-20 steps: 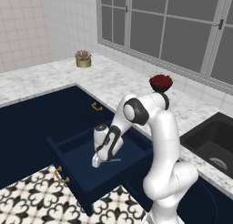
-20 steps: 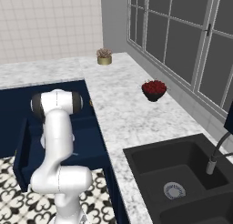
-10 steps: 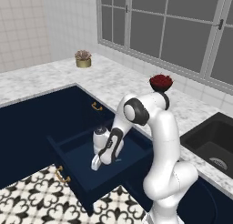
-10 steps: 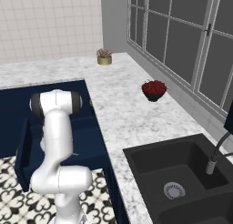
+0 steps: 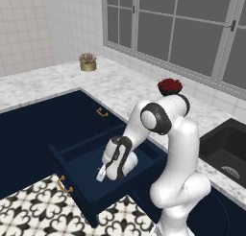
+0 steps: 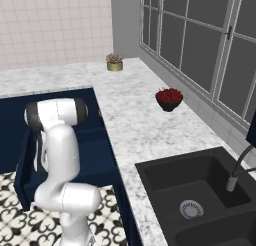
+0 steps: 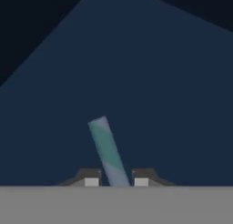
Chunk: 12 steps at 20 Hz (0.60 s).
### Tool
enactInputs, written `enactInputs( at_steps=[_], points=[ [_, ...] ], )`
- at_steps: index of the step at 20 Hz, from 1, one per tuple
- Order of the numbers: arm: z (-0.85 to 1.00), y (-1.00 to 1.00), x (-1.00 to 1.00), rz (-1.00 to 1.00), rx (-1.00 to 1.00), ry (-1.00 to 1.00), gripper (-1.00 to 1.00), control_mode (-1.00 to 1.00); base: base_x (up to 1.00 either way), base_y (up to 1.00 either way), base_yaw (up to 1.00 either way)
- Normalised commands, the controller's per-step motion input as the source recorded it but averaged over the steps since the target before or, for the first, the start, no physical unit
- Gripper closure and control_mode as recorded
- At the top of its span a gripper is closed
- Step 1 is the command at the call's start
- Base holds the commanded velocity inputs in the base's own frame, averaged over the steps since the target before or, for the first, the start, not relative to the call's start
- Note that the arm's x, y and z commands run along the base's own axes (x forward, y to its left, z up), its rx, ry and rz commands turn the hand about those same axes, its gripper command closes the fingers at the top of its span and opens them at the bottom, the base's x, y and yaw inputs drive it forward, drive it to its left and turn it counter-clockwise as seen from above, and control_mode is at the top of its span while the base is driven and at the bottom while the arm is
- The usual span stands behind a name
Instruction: Take a straw from the drawer in front and place it inside the glass cup on the dining counter.
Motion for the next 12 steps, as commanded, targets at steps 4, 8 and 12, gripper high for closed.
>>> enactInputs(
  at_steps=[4, 8, 12],
  points=[
    [1.00, 0.00, 0.29, 0.11, 0.18, 0.03, 1.00, -1.00, 0.00, 0.00, 0.00],
    [1.00, 0.06, 0.85, 0.08, 0.14, 0.01, 1.00, -1.00, 0.00, 0.00, 0.00],
    [1.00, 0.01, 0.99, 0.03, 0.11, 0.00, 1.00, -1.00, 0.00, 0.00, 0.00]
  ],
)
